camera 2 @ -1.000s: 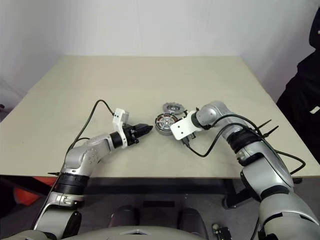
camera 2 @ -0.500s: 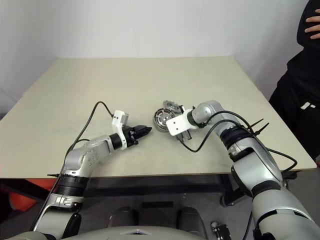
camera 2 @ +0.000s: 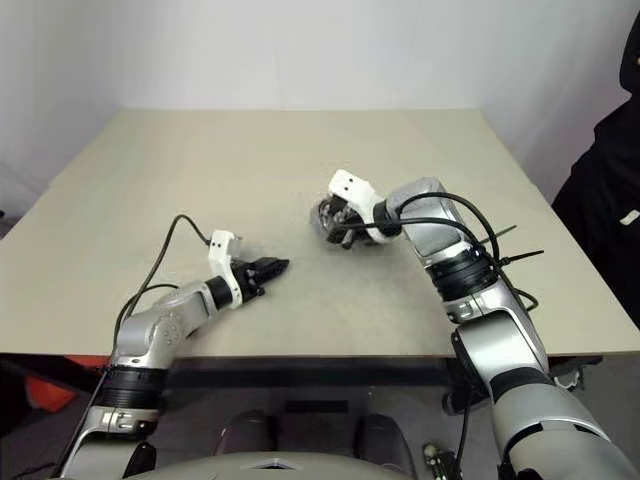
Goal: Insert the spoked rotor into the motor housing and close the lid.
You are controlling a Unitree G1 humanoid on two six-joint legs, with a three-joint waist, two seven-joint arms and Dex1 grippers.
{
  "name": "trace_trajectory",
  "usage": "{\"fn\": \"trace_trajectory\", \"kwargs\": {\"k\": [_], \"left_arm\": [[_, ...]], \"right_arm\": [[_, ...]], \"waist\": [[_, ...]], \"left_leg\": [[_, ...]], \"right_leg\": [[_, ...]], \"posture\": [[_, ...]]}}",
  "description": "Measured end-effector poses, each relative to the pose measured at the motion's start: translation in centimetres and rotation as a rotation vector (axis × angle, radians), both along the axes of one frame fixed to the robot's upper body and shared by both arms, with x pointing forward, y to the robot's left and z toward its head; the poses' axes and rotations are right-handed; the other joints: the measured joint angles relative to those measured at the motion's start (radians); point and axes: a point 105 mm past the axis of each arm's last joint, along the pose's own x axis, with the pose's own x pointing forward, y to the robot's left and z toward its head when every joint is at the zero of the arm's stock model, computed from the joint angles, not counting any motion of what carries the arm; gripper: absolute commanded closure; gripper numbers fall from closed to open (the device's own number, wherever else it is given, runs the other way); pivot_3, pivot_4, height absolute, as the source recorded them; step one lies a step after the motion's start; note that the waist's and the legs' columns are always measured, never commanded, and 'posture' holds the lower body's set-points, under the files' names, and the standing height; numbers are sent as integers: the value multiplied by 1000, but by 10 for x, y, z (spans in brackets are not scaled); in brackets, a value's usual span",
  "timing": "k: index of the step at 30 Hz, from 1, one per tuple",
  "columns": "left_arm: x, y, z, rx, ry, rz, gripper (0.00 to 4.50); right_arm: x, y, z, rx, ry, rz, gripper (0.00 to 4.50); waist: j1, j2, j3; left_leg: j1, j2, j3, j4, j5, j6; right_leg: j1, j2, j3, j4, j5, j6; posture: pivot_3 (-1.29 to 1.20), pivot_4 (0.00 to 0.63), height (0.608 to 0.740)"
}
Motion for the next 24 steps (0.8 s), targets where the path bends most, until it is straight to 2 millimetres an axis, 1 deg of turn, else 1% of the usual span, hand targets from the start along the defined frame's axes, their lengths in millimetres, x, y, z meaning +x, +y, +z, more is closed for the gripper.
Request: {"fn": "trace_trajectory", "kwargs": {"k": [2,5,10,12,20,21,23,24], "left_arm": [[-3,8,-3,9,7,22,2557],[-6,14,-4,14,6,45,2557],[-10,21,-2,23,-4,76,2557],[-13,23,-3,27,-3,80,2557],[-19,26,-4,33,6,94,2557],[-19,26,-3,33,3,94,2557],[-19,26,-2,33,2,95,2557],[-18,26,-2,33,2,96,2557]], "right_arm": [[-7,11,-7,23,94,-57,4494],[-14,28,-11,37,174,-93,4494],[-19,60,-8,64,213,-103,4494],[-18,69,-10,68,221,-103,4494],[-5,77,-23,73,185,-111,4494],[-4,78,-24,68,176,-108,4494],[-3,78,-26,61,167,-106,3790],[-2,77,-26,59,163,-112,3533]], "waist": [[1,1,0],[3,3,2],[4,3,2],[4,3,2],[8,3,2],[8,3,2],[8,3,2],[9,3,2]], "left_leg": [[1,0,0,0,1,-2],[1,0,-1,-1,3,-5],[2,0,-2,-2,4,-8],[2,0,-2,-4,5,-9],[4,-1,-2,-9,9,-15],[5,-1,-2,-10,10,-17],[6,-1,-2,-13,11,-19],[7,-1,-2,-14,12,-20]], "right_leg": [[0,0,0,2,0,0],[0,0,0,2,0,1],[-1,0,0,2,-1,1],[-1,0,1,2,-1,1],[-1,0,1,1,-1,2],[0,0,1,2,-2,4],[0,0,1,2,-4,8],[0,0,1,2,-4,8]], "posture": [[0,0,740],[0,0,740],[0,0,740],[0,0,740],[0,0,740],[0,0,740],[0,0,740],[0,0,740]]}}
